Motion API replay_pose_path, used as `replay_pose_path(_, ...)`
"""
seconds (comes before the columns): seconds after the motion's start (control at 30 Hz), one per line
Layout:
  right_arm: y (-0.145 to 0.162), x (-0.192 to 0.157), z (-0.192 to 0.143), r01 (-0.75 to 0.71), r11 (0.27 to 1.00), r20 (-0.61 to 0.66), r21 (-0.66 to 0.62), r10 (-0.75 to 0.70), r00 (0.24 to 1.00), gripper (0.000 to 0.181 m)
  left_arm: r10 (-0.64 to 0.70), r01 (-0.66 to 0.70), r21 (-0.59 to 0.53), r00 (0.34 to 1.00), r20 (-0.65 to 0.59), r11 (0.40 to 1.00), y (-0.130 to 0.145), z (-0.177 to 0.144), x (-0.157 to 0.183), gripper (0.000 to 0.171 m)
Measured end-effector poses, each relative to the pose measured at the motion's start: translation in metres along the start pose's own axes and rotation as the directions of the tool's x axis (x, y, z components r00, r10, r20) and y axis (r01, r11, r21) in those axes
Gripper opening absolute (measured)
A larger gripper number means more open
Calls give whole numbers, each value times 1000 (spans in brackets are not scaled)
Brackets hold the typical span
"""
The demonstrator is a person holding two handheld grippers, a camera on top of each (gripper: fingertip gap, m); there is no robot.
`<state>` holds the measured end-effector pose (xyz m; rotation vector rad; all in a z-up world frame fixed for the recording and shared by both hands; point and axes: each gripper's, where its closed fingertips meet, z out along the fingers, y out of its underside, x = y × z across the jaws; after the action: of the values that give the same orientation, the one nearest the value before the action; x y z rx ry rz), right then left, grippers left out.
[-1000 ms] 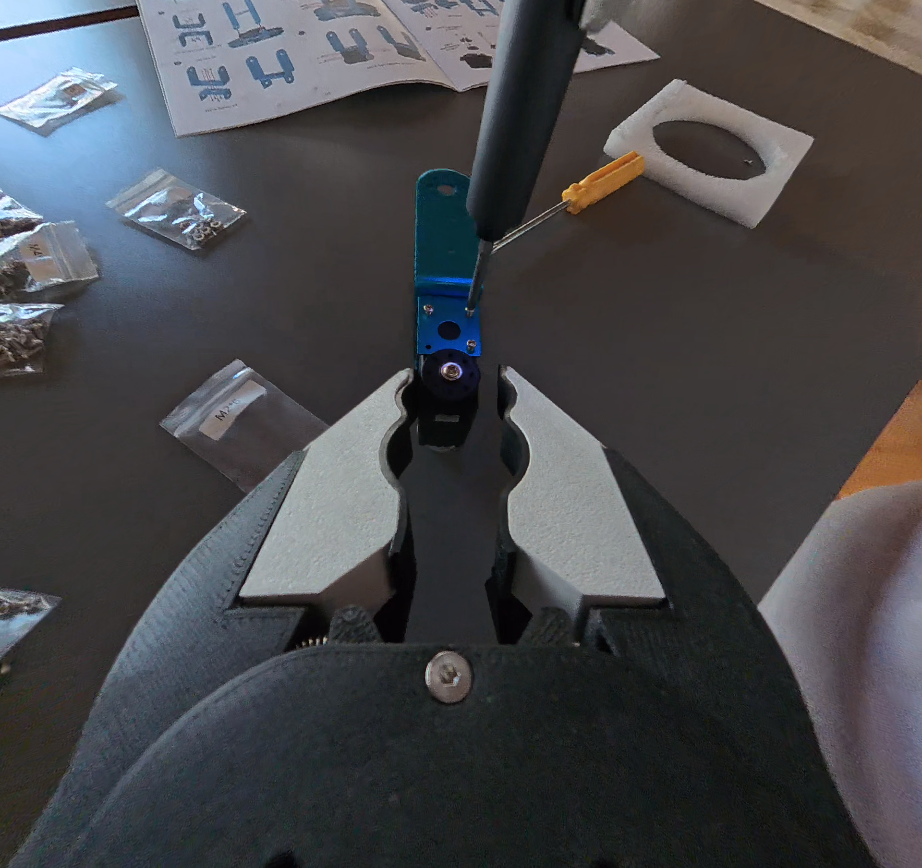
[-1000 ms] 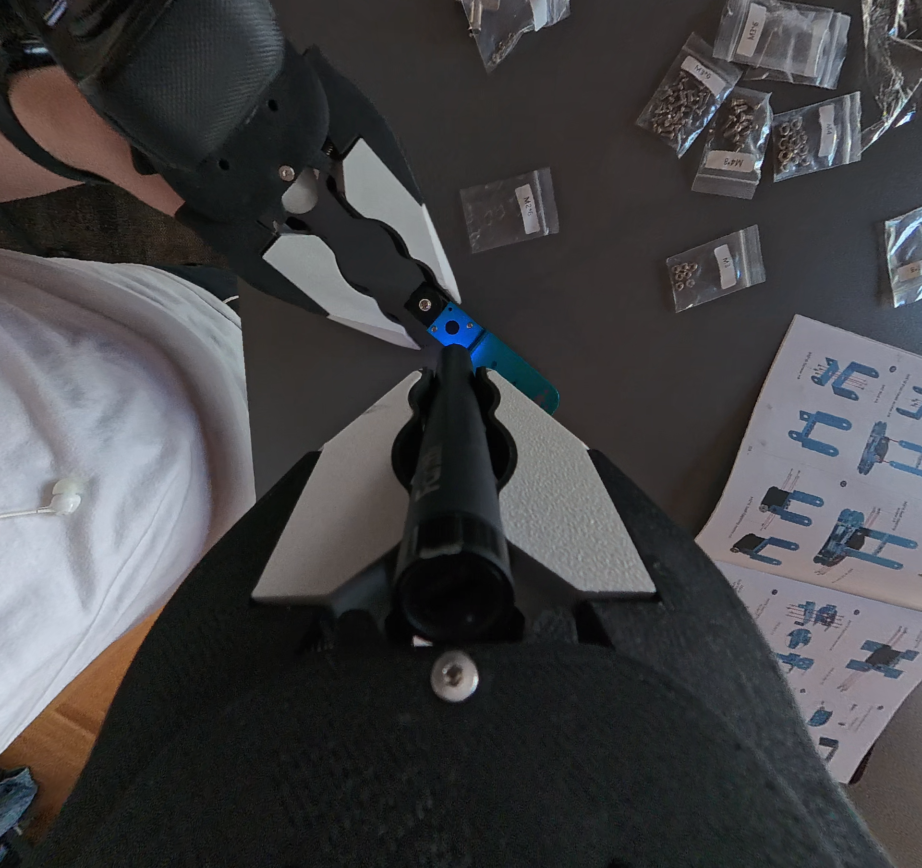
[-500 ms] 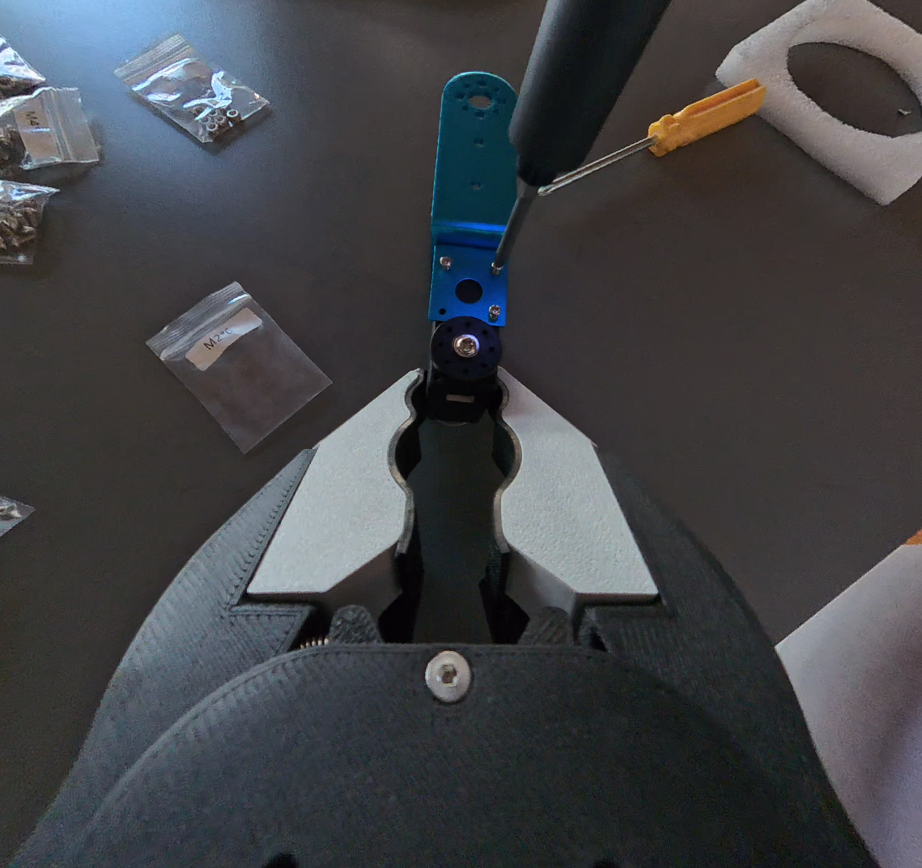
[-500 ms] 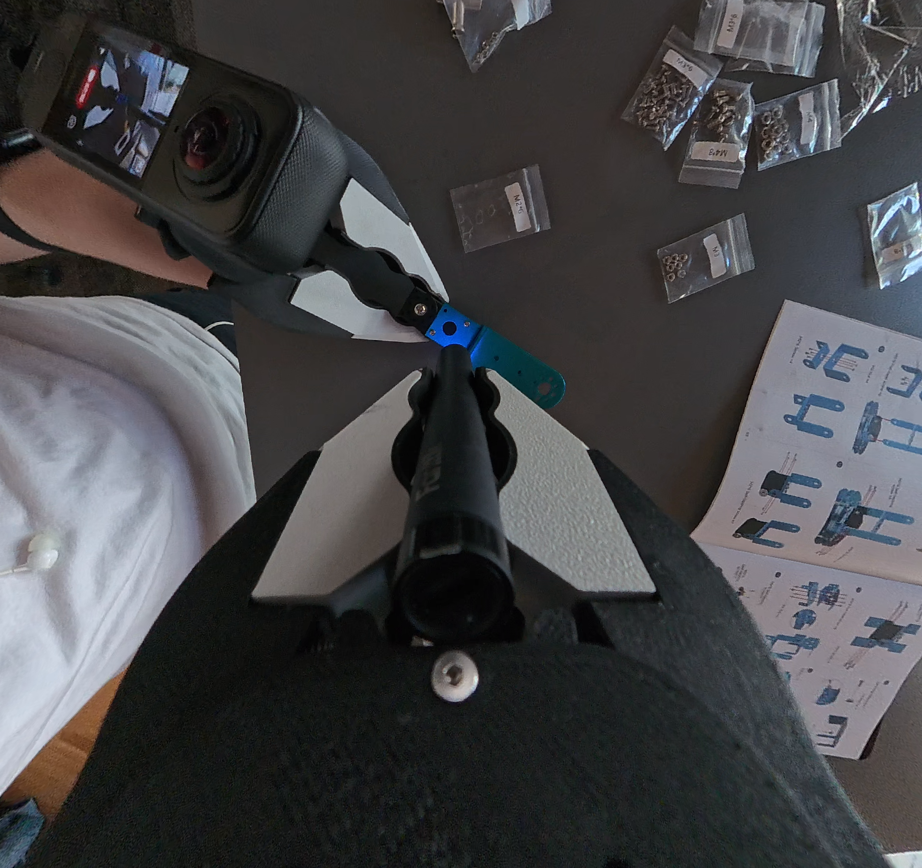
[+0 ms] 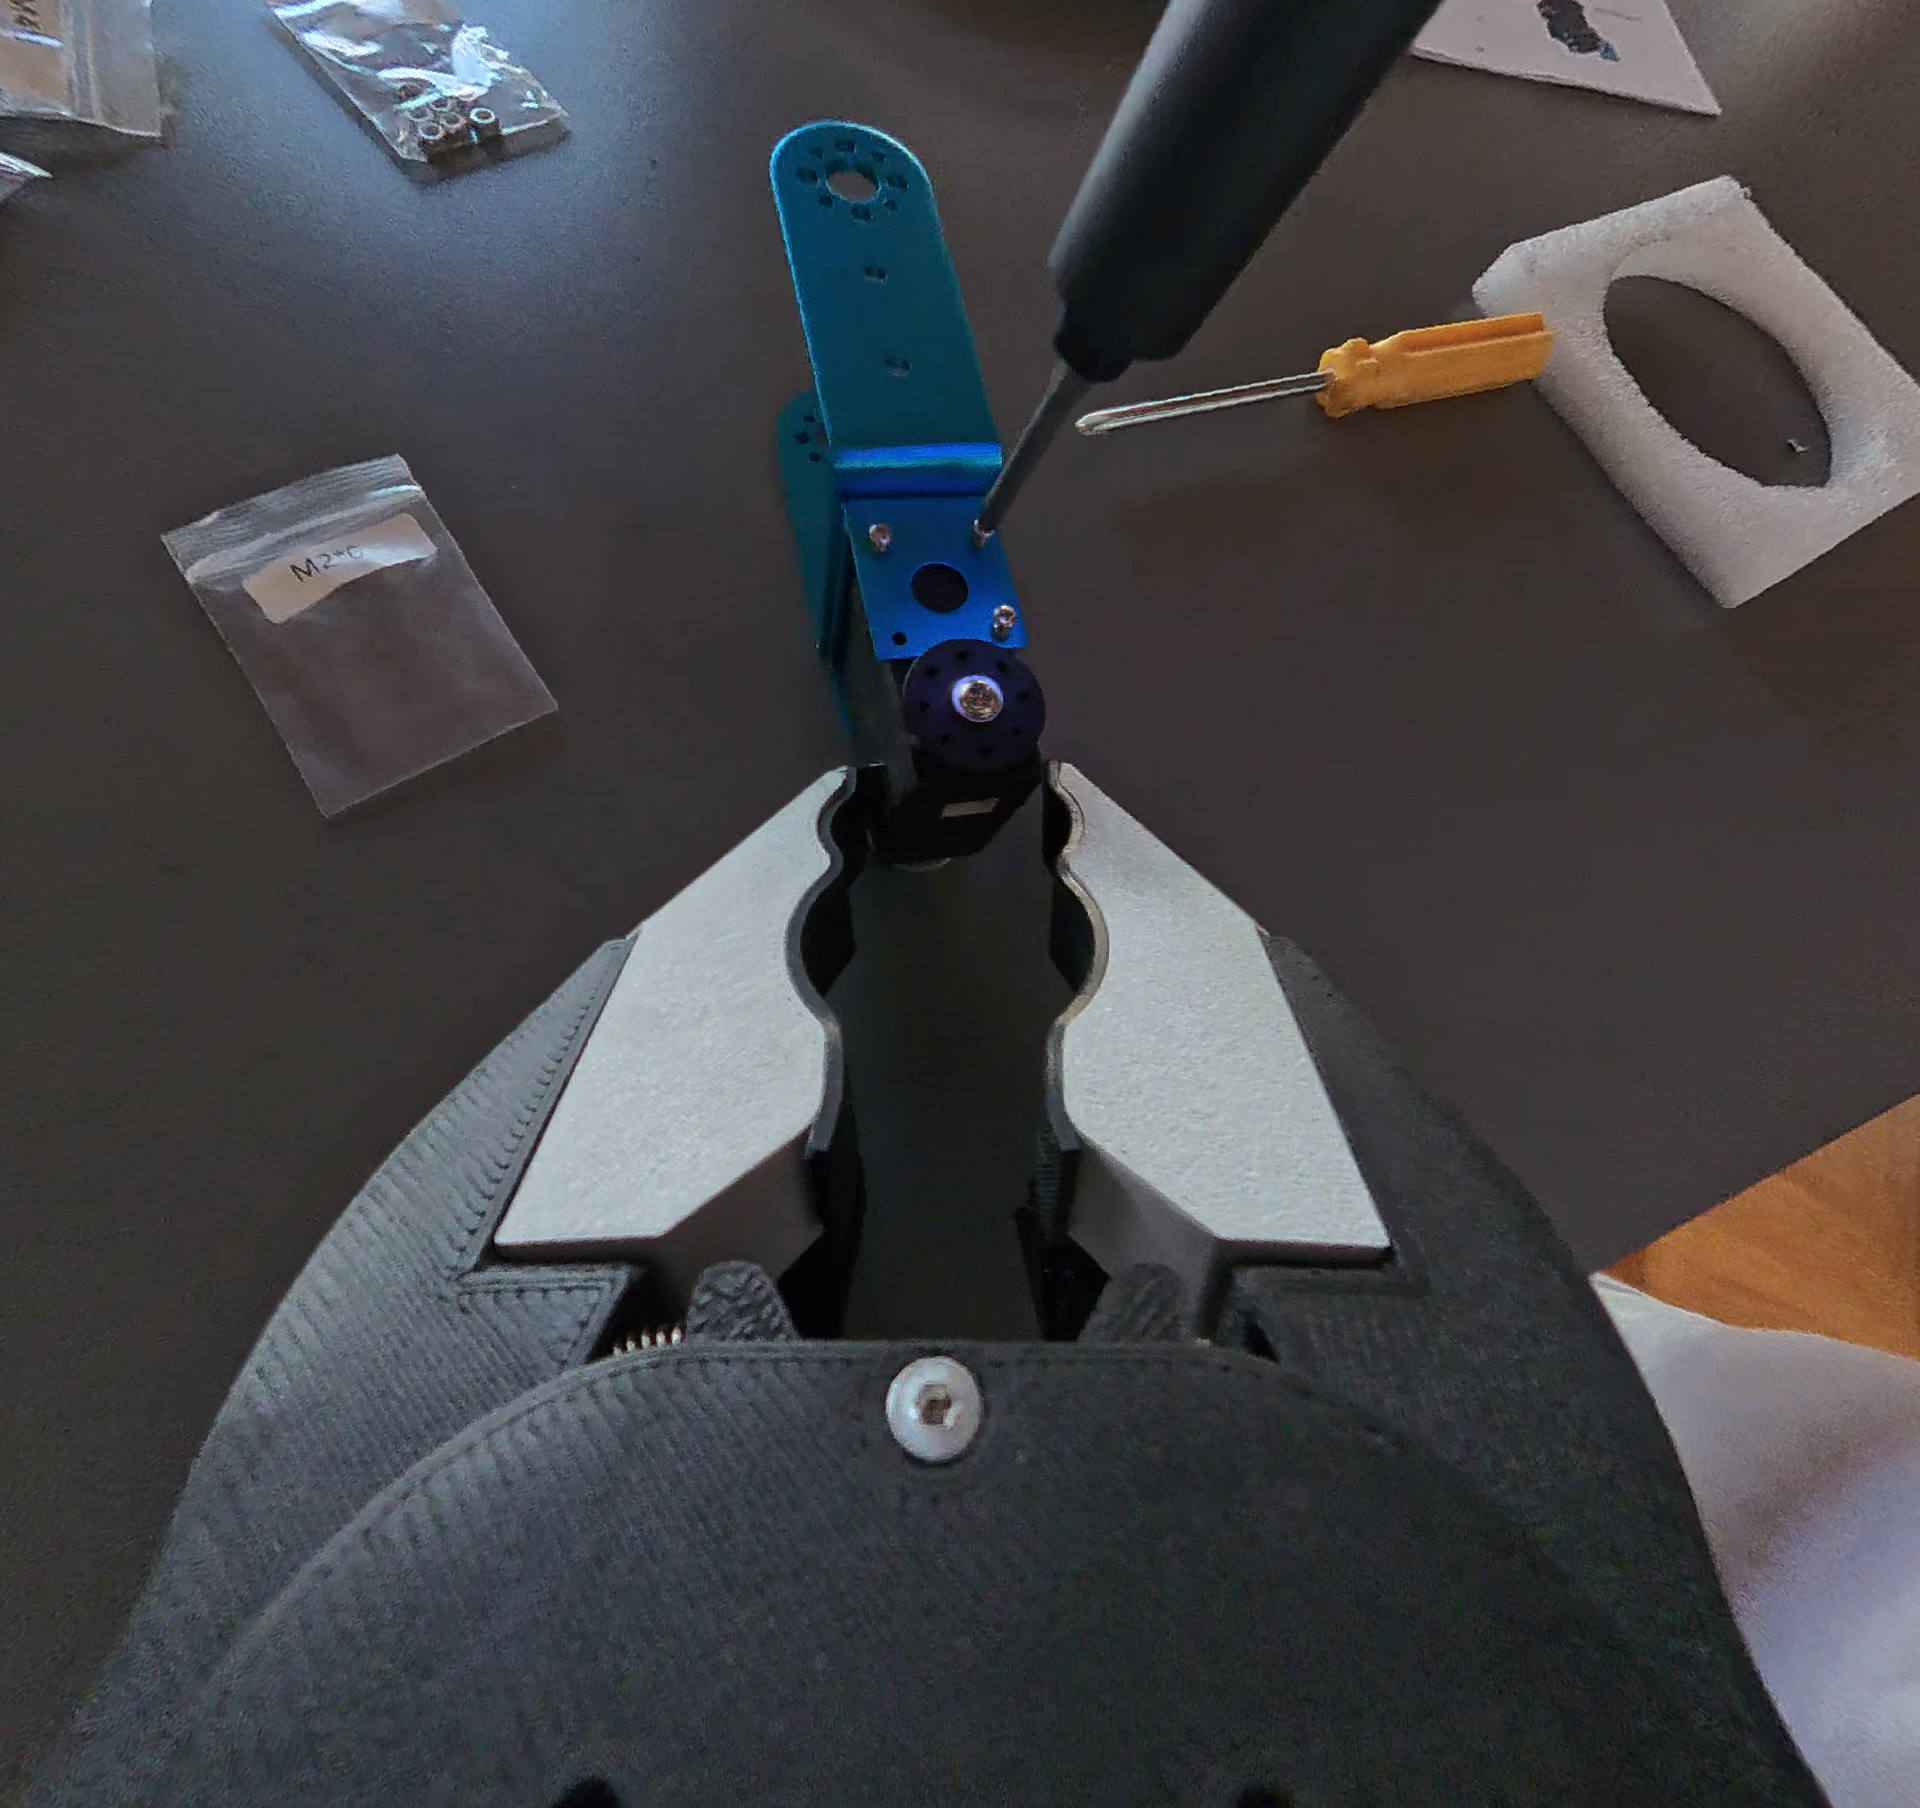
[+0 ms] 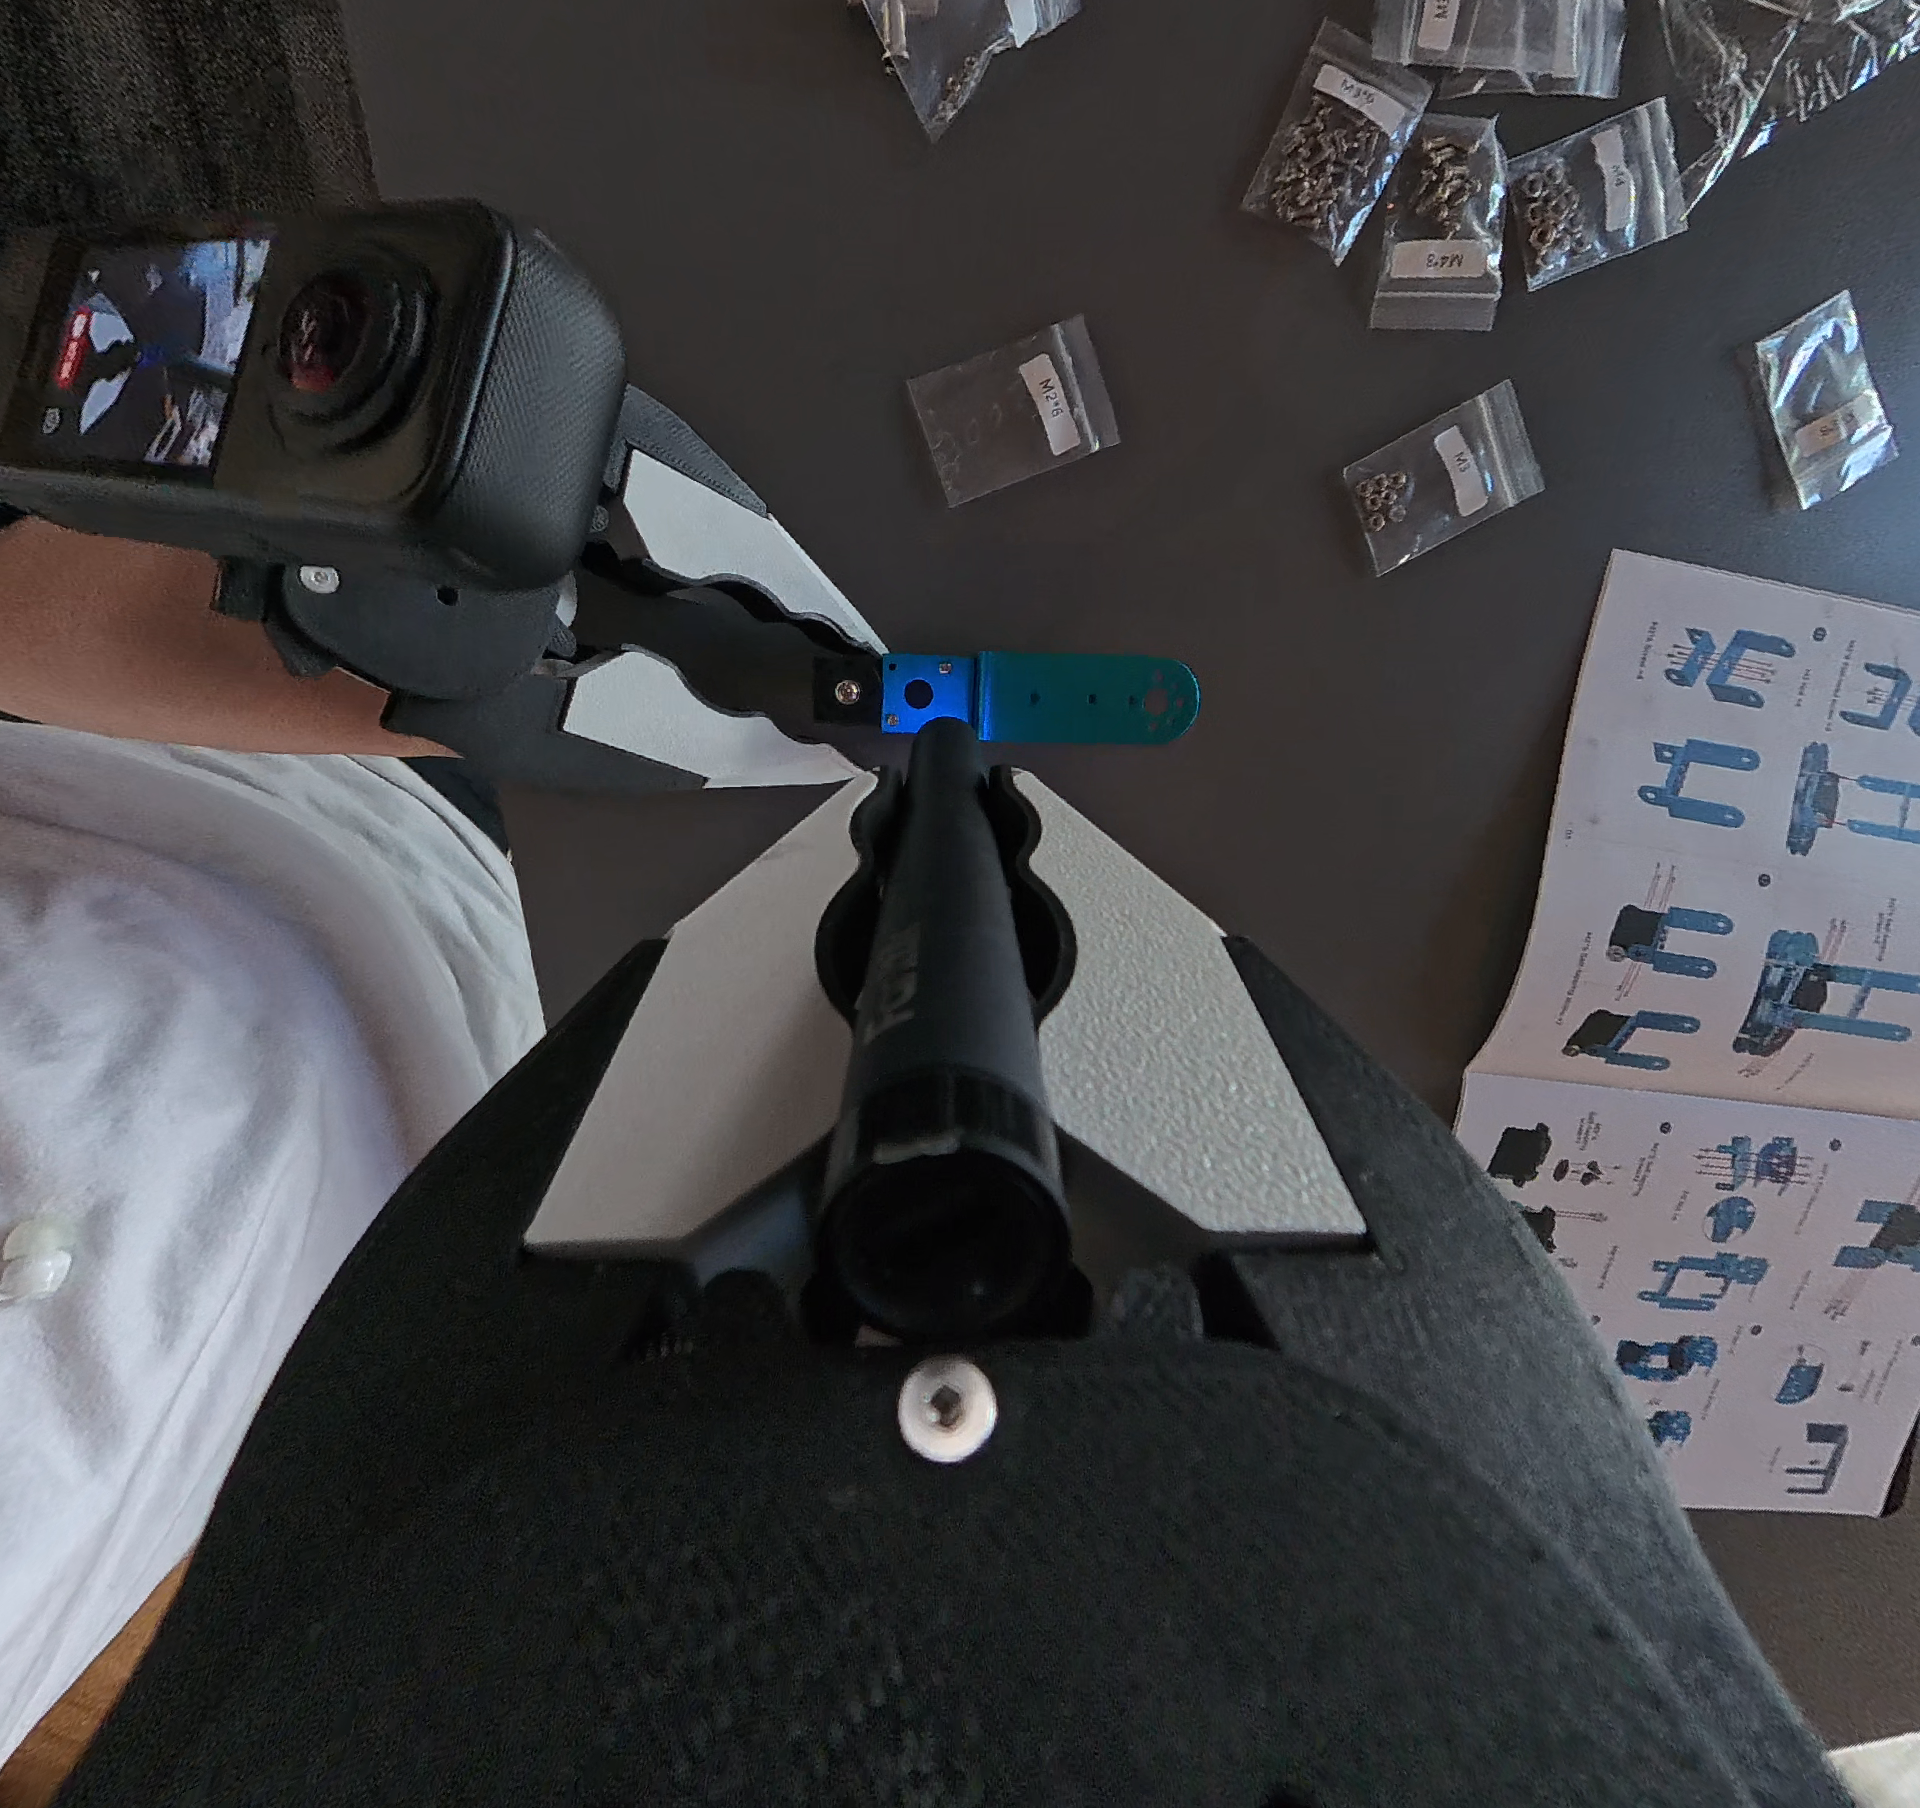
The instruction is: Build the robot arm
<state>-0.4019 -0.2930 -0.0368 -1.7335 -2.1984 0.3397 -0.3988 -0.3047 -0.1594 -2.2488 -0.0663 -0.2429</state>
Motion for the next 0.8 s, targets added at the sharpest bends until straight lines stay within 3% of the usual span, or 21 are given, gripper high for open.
replay_pose_path(0.1, 1, -1, 0, -4, 1000, -6, 2, 4, 1000, 19, -54, 54, -9, 998, -39, 999, -1, -1, 4, 40)
replay_pose_path(0.17, 1, -3, -1, 14, 1000, 6, -4, -14, 1000, 19, -23, 20, -34, 996, -83, 999, 2, -4, 8, 44)
replay_pose_path(0.27, 1, -5, -1, 48, 999, 7, -16, -48, 999, 19, -22, 11, -52, 976, -215, 999, 7, -28, 2, 39)
replay_pose_path(0.4, 0, -5, 0, 58, 998, 17, -29, -58, 998, 19, -115, 163, 79, 896, -428, 983, -40, -63, -43, 33)
replay_pose_path(0.5, -1, -4, 0, 66, 997, 28, -33, -65, 997, 19, -122, 150, 8, 834, -538, 989, -71, -42, -67, 34)
replay_pose_path(0.63, -1, -5, 0, 74, 996, 17, -39, -74, 997, 19, -163, 121, -111, 655, -738, 986, -94, -15, -37, 35)
replay_pose_path(0.8, -1, -3, 0, 32, 999, 29, -33, -31, 999, 19, -144, -22, -211, 663, -735, 977, -83, 9, -25, 40)
